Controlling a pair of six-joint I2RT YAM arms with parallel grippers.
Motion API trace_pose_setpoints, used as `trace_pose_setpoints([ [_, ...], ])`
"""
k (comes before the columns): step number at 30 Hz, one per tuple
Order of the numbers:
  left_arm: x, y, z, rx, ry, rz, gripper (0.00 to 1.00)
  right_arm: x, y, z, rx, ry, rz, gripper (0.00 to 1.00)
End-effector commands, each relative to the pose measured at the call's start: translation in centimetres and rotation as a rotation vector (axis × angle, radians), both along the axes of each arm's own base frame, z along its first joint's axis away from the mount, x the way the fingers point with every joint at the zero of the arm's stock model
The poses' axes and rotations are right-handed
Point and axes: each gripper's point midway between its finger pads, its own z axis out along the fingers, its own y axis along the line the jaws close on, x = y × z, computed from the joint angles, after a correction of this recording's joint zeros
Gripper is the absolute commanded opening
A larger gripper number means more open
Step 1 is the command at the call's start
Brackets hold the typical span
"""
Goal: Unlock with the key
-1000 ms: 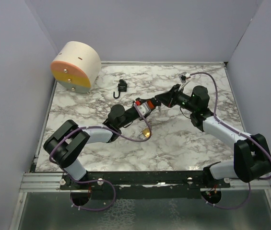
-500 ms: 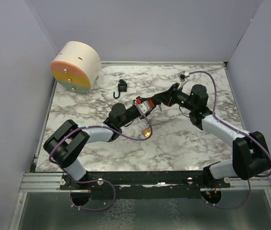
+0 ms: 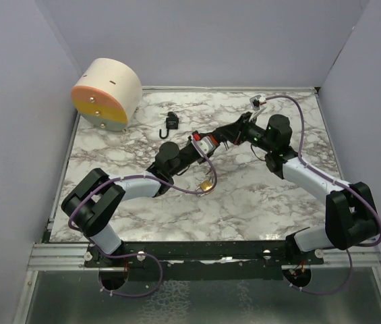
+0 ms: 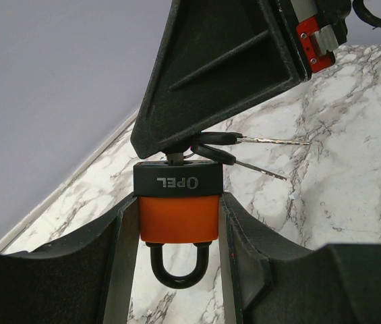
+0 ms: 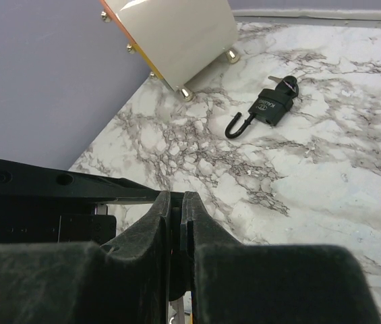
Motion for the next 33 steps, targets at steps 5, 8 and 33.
trace_pose_setpoints([
  [5, -1.8, -0.3, 13.1, -0.293, -0.269, -0.017, 0.0, -3.3, 1.6, -6.5, -0.1, 0.227, 0.098, 0.01],
  [8, -1.5, -0.1, 12.5, -0.292, -0.249, 0.021, 0.0, -3.1, 1.5, -6.9, -0.103, 0.254, 0.081, 0.01],
  [33, 0.9, -2.6, 5.5, -0.087, -0.122, 0.428, 0.0, -1.3, 2.6, -11.9, -0.081, 0.553, 0.018, 0.01],
])
